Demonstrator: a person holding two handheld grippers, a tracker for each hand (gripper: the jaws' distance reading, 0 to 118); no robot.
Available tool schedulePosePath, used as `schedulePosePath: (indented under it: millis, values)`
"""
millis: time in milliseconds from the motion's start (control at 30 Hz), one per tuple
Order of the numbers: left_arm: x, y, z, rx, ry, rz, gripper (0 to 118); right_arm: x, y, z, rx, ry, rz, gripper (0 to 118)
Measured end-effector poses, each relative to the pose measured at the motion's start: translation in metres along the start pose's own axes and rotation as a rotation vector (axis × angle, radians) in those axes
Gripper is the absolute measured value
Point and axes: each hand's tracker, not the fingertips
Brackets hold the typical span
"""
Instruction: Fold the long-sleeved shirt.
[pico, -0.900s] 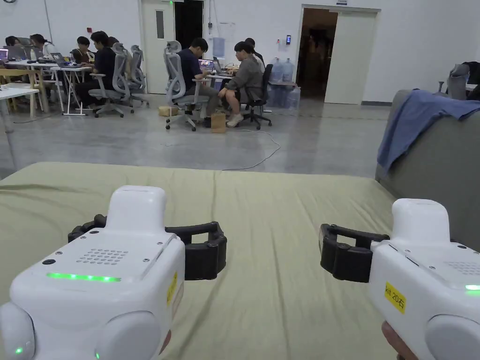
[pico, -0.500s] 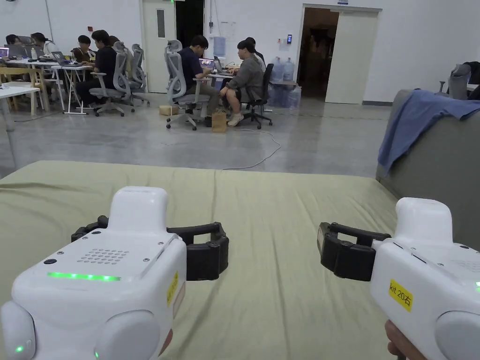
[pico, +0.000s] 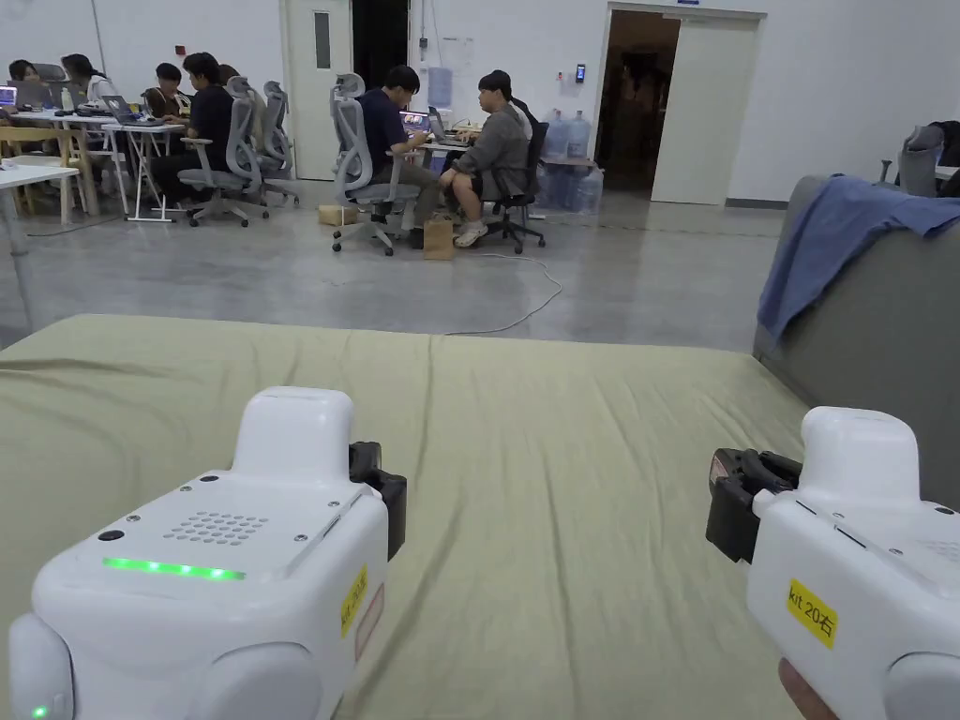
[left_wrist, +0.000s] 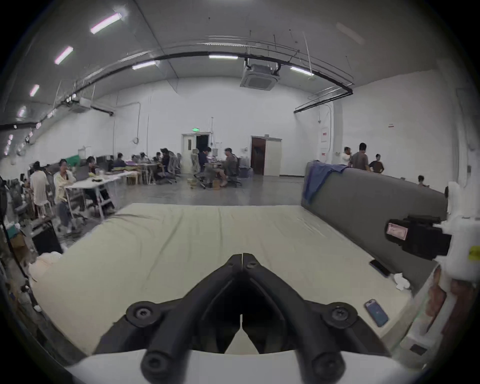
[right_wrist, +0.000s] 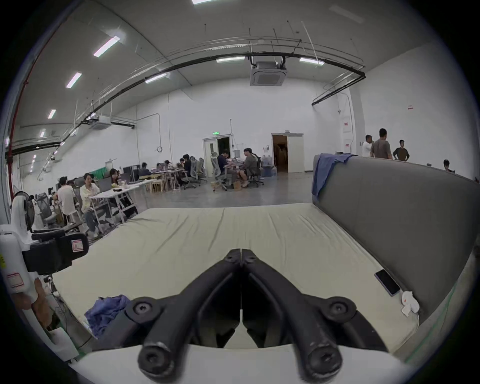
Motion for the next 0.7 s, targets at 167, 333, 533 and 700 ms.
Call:
schedulePosePath:
  millis: [167, 333, 533, 700]
  values:
    - [-0.017, 0.0, -0.003, 0.0, 0.036, 0.025, 0, -0.011, 0.004, -0.012, 0.0, -0.042, 0.018, 0]
    - [-0.097, 0.007, 0.039, 0.053, 0.207, 0.108, 0, -0.093, 0.005, -0.044, -0.022, 0.161, 0.019, 0]
    - [-0.185, -0.004, 0.13, 0.055, 0.623, 0.077, 0, -0.263, -0.012, -0.046, -0.081, 0.629, 0.098, 0]
    - [-0.223, -0.028, 0.159, -0.029, 0.741, 0.111, 0, -0.332, -0.029, -0.033, -0.113, 0.838, 0.108, 0]
